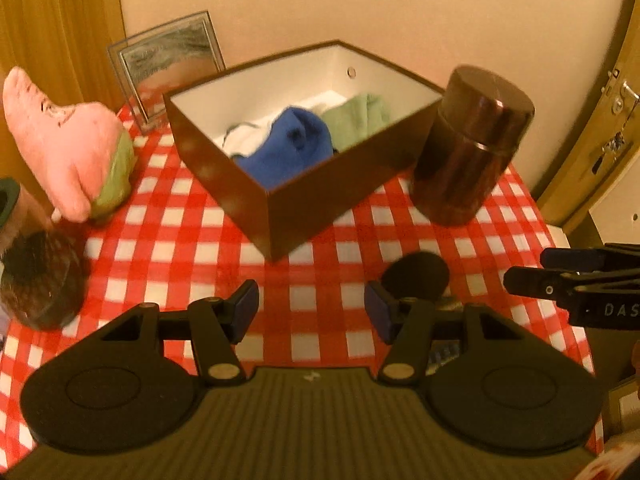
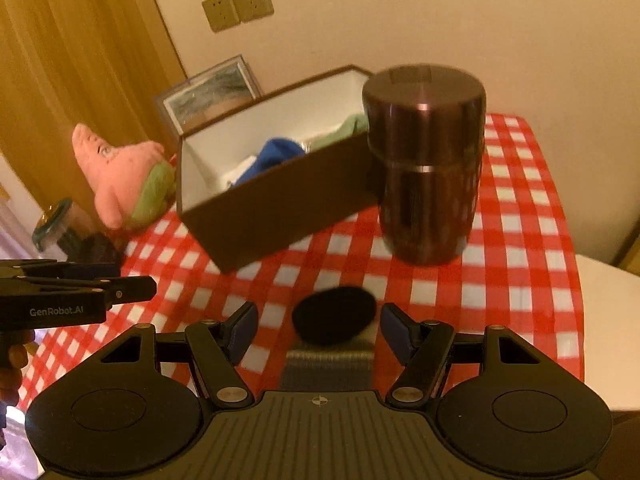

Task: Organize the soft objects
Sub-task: 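Raise both open tools out of the box and move toward the knit sock, then grasp the patterned knit sock with the right tool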

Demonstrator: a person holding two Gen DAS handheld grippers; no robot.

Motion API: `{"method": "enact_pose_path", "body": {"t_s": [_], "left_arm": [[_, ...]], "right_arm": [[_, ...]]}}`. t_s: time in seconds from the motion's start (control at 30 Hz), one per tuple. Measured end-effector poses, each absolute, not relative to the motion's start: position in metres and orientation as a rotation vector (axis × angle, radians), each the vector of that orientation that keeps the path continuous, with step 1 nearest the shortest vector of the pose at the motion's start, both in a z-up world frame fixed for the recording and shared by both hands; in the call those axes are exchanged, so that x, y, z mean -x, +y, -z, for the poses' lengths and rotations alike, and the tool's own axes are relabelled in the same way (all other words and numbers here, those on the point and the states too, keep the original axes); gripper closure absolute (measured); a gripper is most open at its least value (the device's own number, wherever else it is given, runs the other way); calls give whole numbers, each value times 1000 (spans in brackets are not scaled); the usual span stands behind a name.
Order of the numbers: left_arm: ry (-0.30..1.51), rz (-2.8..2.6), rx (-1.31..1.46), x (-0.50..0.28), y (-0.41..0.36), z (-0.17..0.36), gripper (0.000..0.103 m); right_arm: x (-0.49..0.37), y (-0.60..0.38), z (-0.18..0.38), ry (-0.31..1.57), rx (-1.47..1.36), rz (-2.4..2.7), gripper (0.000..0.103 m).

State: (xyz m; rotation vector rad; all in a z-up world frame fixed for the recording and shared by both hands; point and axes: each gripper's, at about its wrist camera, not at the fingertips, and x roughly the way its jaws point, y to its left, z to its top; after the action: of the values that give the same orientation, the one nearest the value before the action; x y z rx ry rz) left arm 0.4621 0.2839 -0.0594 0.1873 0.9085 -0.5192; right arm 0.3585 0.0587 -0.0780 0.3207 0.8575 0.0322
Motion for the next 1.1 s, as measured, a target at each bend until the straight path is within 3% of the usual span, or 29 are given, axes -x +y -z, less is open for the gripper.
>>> {"method": "enact_pose_path", "body": {"t_s": [1.1], "left_arm": [[1134, 482, -239, -430, 275, 143, 47]], "right_arm": [[-354, 82, 171, 1107, -337, -15, 35]]}}
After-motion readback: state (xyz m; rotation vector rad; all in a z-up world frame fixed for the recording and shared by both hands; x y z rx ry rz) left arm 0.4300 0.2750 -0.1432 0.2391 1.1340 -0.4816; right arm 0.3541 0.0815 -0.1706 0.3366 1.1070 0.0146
